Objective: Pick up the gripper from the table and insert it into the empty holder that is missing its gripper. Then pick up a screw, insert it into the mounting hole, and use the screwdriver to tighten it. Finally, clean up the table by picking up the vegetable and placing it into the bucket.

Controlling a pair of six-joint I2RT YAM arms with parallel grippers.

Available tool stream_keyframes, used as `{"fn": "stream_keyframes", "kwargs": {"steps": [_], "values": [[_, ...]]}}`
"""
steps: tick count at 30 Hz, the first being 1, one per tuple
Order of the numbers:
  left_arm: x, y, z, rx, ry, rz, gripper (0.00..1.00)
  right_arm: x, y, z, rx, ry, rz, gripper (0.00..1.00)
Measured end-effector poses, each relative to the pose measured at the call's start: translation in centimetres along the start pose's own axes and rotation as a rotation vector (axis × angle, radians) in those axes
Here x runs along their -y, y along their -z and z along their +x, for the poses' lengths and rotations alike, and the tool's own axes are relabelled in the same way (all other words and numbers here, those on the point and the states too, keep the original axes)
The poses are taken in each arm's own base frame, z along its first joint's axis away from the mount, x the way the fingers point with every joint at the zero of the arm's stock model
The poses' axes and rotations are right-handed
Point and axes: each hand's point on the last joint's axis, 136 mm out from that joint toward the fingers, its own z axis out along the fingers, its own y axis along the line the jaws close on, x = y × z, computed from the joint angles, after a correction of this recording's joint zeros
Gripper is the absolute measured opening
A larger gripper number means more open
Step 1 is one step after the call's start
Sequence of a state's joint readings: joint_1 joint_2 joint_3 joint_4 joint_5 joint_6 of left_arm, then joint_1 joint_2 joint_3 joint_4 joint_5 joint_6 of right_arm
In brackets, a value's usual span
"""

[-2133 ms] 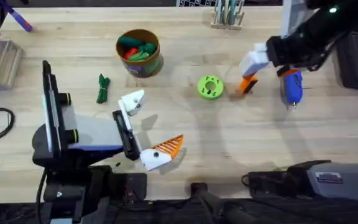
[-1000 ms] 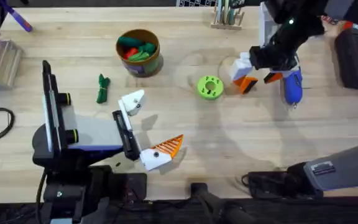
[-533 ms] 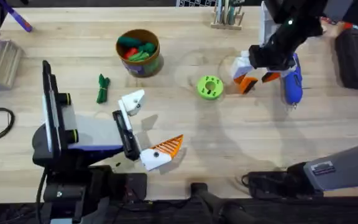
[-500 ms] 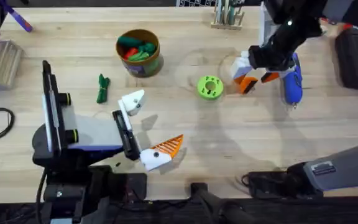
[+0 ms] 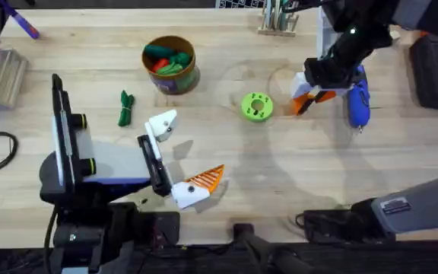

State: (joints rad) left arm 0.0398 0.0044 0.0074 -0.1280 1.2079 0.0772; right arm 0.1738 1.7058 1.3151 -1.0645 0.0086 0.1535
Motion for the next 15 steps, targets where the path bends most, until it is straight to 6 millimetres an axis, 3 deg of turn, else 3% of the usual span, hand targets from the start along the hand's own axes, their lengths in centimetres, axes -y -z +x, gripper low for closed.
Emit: {"fn": "stream_keyframes", "kwargs": {"steps": [6, 9, 10, 15], "values": [[0.01, 0.0, 0.0, 0.0, 0.0, 0.0, 0.985, 0.0, 0.0, 0.02, -0.001, 0.0, 0.0, 0.316], [0.0, 0.0, 0.0, 0.0, 0.0, 0.0, 0.985, -0.04, 0.0, 0.03, -0.001, -0.002, -0.002, 0.052], [0.0, 0.0, 0.0, 0.0, 0.0, 0.0, 0.985, -0.04, 0.0, 0.03, -0.001, -0.003, -0.002, 0.02], [0.0, 0.0, 0.0, 0.0, 0.0, 0.0, 0.985, -0.04, 0.0, 0.03, -0.001, -0.003, -0.002, 0.015]]}}
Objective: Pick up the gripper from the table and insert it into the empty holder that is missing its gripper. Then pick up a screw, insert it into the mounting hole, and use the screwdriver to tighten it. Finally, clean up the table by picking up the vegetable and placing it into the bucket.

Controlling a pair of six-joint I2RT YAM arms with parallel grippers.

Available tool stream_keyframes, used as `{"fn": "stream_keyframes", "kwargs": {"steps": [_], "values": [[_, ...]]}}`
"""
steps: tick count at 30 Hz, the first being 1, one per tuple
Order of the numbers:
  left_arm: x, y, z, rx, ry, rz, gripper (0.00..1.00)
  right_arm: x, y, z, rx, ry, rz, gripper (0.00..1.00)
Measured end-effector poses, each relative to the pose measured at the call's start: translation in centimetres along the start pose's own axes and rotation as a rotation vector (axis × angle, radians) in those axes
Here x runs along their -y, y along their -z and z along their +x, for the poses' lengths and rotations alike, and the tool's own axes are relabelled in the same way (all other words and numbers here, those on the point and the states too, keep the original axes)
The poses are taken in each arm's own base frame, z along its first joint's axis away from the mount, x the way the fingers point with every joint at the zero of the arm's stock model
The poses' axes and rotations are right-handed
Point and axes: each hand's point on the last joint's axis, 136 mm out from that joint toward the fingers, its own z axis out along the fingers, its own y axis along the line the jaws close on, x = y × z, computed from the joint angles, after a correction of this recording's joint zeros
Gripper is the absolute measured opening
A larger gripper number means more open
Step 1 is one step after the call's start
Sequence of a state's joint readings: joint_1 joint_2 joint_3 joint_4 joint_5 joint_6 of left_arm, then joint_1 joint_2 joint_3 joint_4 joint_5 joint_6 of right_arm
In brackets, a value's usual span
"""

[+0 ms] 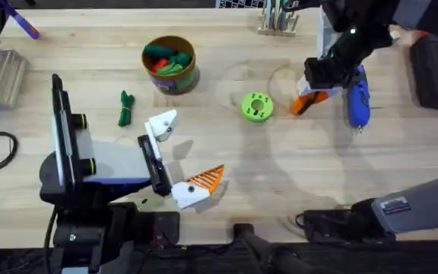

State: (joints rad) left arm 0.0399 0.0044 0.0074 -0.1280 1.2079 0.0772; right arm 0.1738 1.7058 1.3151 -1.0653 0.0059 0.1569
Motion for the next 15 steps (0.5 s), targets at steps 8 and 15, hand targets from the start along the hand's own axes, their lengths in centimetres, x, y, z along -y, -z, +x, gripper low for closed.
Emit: {"fn": "stream_keyframes", "kwargs": {"steps": [8, 15], "values": [[0.0, 0.0, 0.0, 0.0, 0.0, 0.0, 0.985, -0.1, 0.0, 0.0, 0.001, 0.0, -0.004, 0.013], [0.0, 0.0, 0.0, 0.0, 0.0, 0.0, 0.986, -0.7, 2.4, 0.0, 0.076, 0.001, -0.051, 0.013]]}}
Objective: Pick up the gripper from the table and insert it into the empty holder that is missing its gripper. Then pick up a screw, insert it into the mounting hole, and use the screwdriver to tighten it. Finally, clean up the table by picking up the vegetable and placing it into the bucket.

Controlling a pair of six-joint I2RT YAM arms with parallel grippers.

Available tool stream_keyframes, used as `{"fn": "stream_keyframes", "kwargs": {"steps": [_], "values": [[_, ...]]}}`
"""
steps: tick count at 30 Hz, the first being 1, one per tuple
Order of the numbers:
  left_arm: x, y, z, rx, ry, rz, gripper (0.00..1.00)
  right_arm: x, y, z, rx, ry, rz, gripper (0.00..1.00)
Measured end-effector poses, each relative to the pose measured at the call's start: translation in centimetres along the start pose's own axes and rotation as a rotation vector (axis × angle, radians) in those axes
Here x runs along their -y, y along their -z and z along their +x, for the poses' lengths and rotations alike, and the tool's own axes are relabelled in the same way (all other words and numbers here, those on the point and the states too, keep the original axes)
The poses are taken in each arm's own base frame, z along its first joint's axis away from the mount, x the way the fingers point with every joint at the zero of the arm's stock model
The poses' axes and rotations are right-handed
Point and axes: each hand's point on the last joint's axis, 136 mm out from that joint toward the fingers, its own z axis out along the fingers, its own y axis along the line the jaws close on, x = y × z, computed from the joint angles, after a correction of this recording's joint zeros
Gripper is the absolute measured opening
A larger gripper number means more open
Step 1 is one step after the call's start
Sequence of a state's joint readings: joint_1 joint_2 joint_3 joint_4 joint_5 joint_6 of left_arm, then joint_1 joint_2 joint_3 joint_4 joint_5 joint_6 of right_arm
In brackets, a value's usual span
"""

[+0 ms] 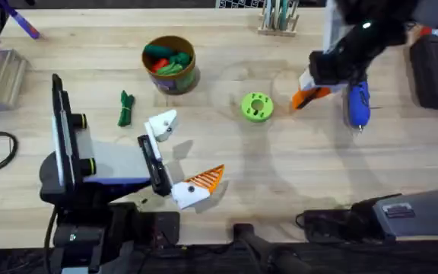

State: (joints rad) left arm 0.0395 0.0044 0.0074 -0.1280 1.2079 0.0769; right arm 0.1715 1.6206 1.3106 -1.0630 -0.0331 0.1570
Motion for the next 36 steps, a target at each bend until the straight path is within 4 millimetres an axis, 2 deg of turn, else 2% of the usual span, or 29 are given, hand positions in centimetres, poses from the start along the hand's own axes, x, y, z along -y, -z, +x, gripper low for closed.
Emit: {"fn": "stream_keyframes", "kwargs": {"steps": [1, 2, 5, 12, 23, 26, 29, 33, 36], "values": [[0.0, 0.0, 0.0, 0.0, 0.0, 0.0, 0.986, 0.0, 0.9, -0.1, 0.029, -0.001, -0.007, 0.012], [0.0, 0.0, 0.0, 0.0, 0.0, 0.0, 0.986, -0.2, 3.5, 0.0, 0.112, -0.002, -0.033, 0.012], [0.0, 0.0, 0.0, 0.0, 0.0, 0.0, 0.986, -0.8, 5.6, 0.2, 0.176, 0.003, -0.08, 0.011], [0.0, 0.0, 0.0, 0.0, 0.0, 0.0, 0.986, -3.1, 8.0, 0.8, 0.232, 0.027, -0.219, 0.011], [0.0, 0.0, 0.0, 0.0, 0.0, 0.0, 0.985, -7.8, 12.6, -1.6, 0.426, 0.122, -0.519, 0.01], [0.0, 0.0, 0.0, 0.0, 0.0, 0.0, 0.986, -8.8, 12.8, -1.7, 0.449, 0.15, -0.591, 0.01], [0.0, 0.0, 0.0, 0.0, 0.002, 0.0, 0.986, -9.6, 11.9, -1.4, 0.452, 0.164, -0.663, 0.01], [0.0, 0.0, 0.0, 0.0, 0.002, 0.0, 0.986, -9.9, 10.9, -0.9, 0.448, 0.142, -0.78, 0.01], [0.0, 0.0, 0.0, 0.0, 0.002, 0.0, 0.986, -10.0, 11.0, -0.7, 0.469, 0.133, -0.894, 0.01]]}}
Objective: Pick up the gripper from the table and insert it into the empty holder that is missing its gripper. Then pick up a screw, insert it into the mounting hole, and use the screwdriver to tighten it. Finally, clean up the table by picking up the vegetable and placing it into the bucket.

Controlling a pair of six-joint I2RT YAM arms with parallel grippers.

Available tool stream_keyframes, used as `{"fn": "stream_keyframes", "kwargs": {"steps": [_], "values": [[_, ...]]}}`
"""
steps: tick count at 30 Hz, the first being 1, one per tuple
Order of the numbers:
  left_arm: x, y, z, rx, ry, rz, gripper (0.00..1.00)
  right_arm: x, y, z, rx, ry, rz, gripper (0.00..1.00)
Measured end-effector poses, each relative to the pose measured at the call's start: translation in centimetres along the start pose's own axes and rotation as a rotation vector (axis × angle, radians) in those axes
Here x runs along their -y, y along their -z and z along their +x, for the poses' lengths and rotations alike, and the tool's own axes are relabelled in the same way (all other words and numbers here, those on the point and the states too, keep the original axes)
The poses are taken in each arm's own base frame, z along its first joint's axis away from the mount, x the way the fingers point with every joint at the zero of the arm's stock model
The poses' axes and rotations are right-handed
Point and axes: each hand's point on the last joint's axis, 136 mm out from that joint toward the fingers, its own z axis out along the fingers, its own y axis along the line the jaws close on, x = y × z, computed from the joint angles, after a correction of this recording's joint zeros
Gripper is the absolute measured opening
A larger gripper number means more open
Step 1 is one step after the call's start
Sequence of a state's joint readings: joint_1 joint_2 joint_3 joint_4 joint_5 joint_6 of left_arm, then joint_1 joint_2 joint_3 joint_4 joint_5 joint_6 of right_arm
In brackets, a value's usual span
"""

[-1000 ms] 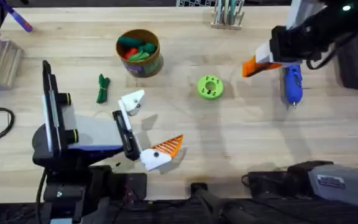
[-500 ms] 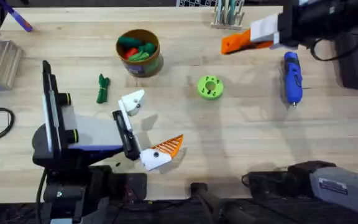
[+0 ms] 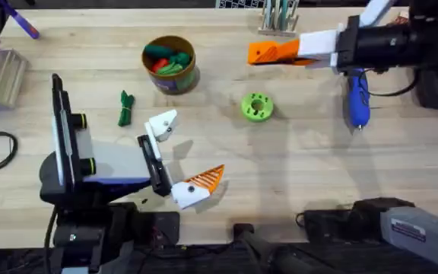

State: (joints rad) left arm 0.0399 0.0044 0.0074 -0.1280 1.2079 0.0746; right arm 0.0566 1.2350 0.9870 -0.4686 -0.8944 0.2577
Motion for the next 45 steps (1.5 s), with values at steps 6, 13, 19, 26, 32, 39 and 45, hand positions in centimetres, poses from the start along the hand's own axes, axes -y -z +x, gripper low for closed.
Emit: {"fn": "stream_keyframes", "kwargs": {"steps": [6, 13, 19, 26, 32, 39, 45], "values": [[0.0, 0.0, 0.0, 0.0, 0.0, 0.0, 0.987, -0.9, 0.4, -0.3, 0.074, 0.002, -0.257, 0.009], [0.0, 0.0, 0.0, 0.0, 0.0, 0.0, 0.986, -1.5, 0.5, 1.9, 0.027, -0.115, -0.421, 0.009], [0.0, 0.0, 0.0, 0.0, 0.0, 0.0, 0.986, -1.5, 0.4, 3.6, -0.055, -0.211, -0.495, 0.009], [0.0, 0.0, 0.0, 0.0, 0.001, 0.0, 0.986, -1.3, 0.1, 3.6, -0.127, -0.227, -0.554, 0.009], [0.0, 0.0, 0.0, 0.0, 0.0, 0.0, 0.986, -1.1, -1.1, 3.9, -0.19, -0.279, -0.572, 0.009], [0.0, 0.0, 0.0, 0.0, 0.0, 0.0, 0.986, -1.5, -3.1, 5.4, -0.291, -0.361, -0.588, 0.009], [0.0, 0.0, 0.0, 0.0, 0.0, 0.0, 0.986, -2.1, -3.6, 6.1, -0.331, -0.387, -0.593, 0.009]]}}
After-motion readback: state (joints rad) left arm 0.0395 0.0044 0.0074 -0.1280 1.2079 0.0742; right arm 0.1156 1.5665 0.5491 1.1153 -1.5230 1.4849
